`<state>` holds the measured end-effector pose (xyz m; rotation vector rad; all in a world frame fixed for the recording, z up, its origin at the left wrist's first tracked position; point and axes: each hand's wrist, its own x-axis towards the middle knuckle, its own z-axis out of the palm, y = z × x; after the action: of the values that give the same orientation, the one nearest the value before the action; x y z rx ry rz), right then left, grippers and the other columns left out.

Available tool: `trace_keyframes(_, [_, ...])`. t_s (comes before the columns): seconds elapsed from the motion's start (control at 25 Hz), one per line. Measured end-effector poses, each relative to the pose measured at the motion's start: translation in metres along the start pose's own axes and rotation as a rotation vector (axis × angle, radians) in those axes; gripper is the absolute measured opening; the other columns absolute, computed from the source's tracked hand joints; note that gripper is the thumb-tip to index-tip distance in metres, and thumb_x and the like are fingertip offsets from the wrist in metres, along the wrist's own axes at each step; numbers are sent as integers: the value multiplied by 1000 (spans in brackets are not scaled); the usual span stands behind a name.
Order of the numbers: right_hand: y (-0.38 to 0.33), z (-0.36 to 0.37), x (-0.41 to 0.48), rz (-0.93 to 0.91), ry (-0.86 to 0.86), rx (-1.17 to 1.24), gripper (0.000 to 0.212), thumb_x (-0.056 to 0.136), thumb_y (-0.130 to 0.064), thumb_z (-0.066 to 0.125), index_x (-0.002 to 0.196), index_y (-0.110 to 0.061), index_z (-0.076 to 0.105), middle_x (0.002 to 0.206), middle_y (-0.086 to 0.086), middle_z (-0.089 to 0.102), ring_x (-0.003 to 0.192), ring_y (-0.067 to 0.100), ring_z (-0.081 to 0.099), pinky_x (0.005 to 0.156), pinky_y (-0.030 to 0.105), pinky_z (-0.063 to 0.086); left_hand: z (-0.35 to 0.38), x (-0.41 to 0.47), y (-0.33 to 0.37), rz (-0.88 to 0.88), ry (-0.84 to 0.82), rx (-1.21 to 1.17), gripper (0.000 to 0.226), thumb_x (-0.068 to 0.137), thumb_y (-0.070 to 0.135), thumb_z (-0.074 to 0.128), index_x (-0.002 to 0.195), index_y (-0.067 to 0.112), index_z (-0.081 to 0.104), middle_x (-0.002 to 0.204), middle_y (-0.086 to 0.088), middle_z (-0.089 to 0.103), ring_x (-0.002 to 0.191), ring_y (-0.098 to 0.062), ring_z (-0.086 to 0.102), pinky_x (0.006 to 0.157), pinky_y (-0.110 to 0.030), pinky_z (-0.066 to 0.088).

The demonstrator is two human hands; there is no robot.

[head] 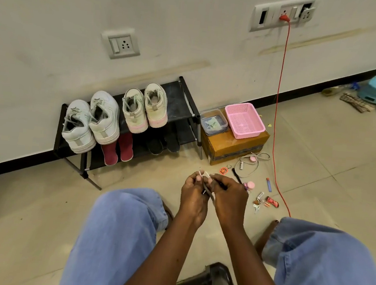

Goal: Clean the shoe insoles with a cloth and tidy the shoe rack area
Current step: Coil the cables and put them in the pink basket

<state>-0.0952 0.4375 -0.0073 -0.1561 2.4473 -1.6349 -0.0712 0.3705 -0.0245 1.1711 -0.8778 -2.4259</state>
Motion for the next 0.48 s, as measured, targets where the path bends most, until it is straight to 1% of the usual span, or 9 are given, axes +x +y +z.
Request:
trace_keyframes(0.12, [1,0,-7,-22,49,13,17,84,-9,65,99,-7,72,93,6,72,78,9,61,63,-5,38,-3,-8,0,-7,-10,62,23,102,14,37,98,9,59,85,-11,60,81,-18,58,77,-29,52])
trace_keyframes(0.24, [-1,-4,-6,-36,37,37,15,83,-11,66,97,-9,72,89,3,71,76,7,61,64,-3,41,-1,-13,-2,-15,-73,108,20,99,15,43,97,11,62,91,-9,66,88,-19,62,83,-35,52])
trace_keyframes(0.36, [0,-6,-4,11,20,76,16,83,-13,66,98,-10,72,83,-4,67,74,2,59,62,-3,40,-1,-12,-3,-26,-86,100,18,96,10,47,93,11,65,91,-7,68,88,-19,62,91,-37,48])
trace_keyframes(0.44, [2,-6,-3,56,-15,125,15,83,-14,67,97,-12,72,79,-8,65,75,-1,59,61,1,43,-4,-10,-2,-26,-82,85,17,94,8,50,92,11,67,89,-7,68,86,-19,61,84,-32,49])
trace_keyframes(0.48, [4,-7,-1,93,-36,171,13,82,-13,67,95,-14,72,78,-8,66,78,2,62,64,5,46,-6,-9,-1,-25,-85,87,17,93,7,51,92,11,67,89,-7,69,85,-18,62,79,-29,51])
